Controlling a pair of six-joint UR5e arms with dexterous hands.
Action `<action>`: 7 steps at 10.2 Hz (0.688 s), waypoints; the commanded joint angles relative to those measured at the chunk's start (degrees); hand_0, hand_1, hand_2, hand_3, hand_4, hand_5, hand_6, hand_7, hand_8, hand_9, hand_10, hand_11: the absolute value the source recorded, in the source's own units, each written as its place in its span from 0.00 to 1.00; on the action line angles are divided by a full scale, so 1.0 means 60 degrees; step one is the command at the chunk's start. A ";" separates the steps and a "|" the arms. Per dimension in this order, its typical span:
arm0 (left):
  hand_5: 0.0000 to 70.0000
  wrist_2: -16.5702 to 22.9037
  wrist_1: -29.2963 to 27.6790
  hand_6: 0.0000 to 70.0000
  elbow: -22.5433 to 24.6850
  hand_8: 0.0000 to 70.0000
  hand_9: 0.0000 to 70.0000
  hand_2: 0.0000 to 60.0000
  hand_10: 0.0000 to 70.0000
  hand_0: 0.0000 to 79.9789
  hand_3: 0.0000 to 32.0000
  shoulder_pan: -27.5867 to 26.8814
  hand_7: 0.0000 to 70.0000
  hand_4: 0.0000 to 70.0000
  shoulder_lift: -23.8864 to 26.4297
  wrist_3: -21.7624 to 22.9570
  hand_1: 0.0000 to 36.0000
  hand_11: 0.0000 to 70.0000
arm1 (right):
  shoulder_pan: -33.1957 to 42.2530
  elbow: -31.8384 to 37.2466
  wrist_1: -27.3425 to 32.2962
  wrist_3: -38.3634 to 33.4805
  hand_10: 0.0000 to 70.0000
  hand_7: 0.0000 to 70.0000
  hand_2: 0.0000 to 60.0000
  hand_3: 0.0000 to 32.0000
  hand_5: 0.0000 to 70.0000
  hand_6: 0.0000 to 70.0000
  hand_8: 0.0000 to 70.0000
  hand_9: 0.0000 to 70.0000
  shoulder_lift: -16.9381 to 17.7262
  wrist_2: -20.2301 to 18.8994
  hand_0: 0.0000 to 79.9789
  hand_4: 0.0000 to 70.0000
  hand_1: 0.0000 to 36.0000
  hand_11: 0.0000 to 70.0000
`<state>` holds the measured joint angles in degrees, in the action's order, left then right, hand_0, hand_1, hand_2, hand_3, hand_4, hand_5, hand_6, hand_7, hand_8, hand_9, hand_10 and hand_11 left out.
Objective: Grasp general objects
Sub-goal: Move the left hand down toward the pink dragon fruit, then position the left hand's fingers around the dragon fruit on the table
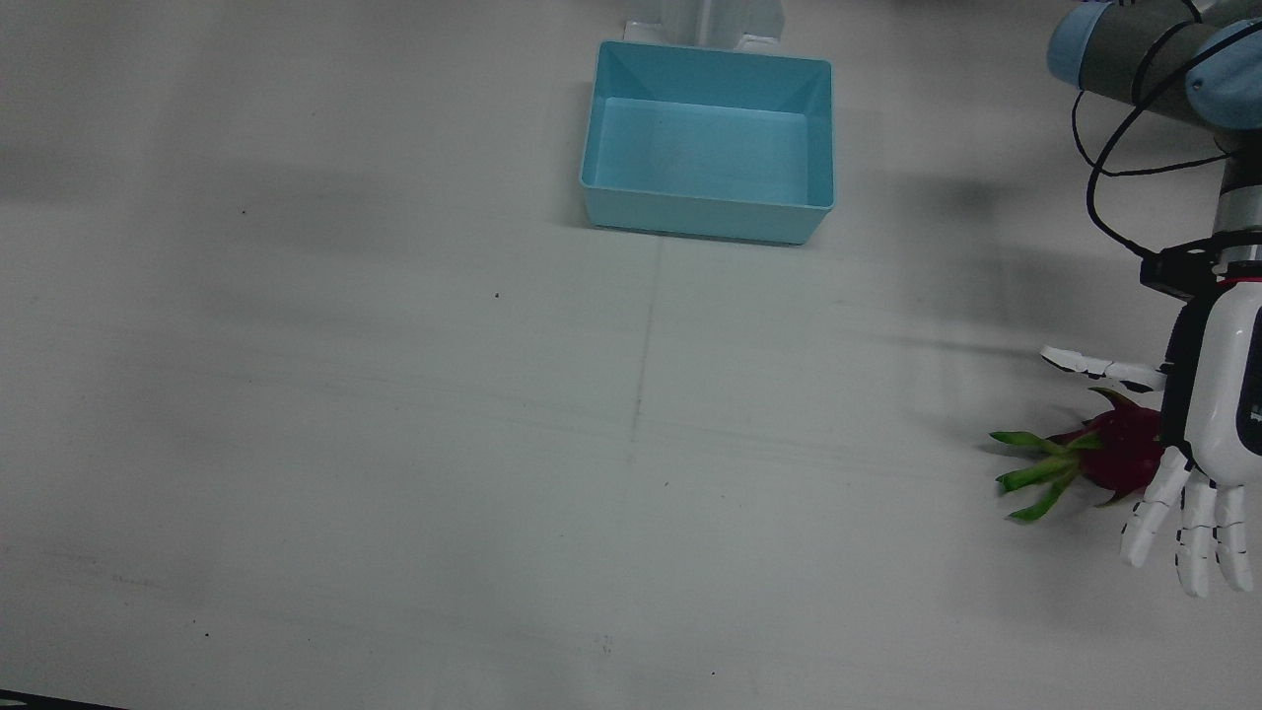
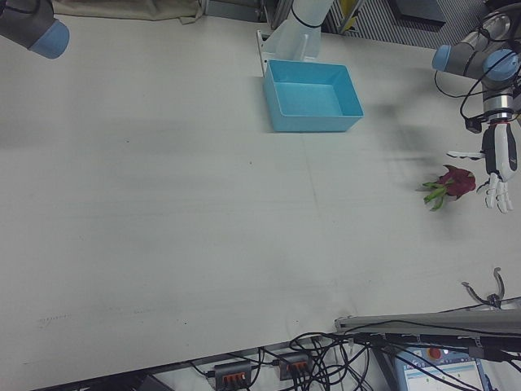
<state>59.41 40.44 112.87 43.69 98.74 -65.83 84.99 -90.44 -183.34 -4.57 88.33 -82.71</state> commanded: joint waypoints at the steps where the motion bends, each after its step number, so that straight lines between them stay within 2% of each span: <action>1: 0.00 -0.0014 -0.2202 0.00 0.0010 0.01 0.00 0.00 0.00 0.64 1.00 -0.0046 0.00 0.00 -0.1361 0.0087 0.43 0.01 | 0.0000 0.0000 0.0000 0.0000 0.00 0.00 0.00 0.00 0.00 0.00 0.00 0.00 0.0000 0.0000 0.00 0.00 0.00 0.00; 3: 0.00 0.0016 -0.5043 0.00 0.0085 0.00 0.00 0.00 0.00 0.60 1.00 -0.0060 0.00 0.00 -0.3002 0.0088 0.31 0.00 | 0.0000 0.0000 0.0000 0.0000 0.00 0.00 0.00 0.00 0.00 0.00 0.00 0.00 0.0000 0.0000 0.00 0.00 0.00 0.00; 4: 0.00 0.0016 -0.5259 0.00 0.0056 0.00 0.00 0.00 0.00 0.60 1.00 -0.0118 0.00 0.00 -0.3139 0.0044 0.30 0.00 | 0.0000 0.0000 0.0000 0.0000 0.00 0.00 0.00 0.00 0.00 0.00 0.00 0.00 0.0000 0.0000 0.00 0.00 0.00 0.00; 6: 0.00 -0.0231 -0.5232 0.00 -0.0017 0.00 0.00 0.00 0.00 0.63 1.00 -0.0221 0.00 0.00 -0.3097 -0.0059 0.40 0.00 | 0.0000 0.0000 0.0000 0.0000 0.00 0.00 0.00 0.00 0.00 0.00 0.00 0.00 0.0000 0.0000 0.00 0.00 0.00 0.00; 7: 0.00 -0.0799 -0.5174 0.00 -0.0003 0.00 0.00 0.00 0.00 0.64 1.00 -0.0236 0.00 0.00 -0.3097 -0.0059 0.44 0.00 | 0.0015 0.0000 0.0000 0.0000 0.00 0.00 0.00 0.00 0.00 0.00 0.00 0.00 0.0000 0.0000 0.00 0.00 0.00 0.00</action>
<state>58.94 10.55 113.05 42.83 80.89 -65.83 84.99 -90.44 -183.34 -4.57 88.33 -82.70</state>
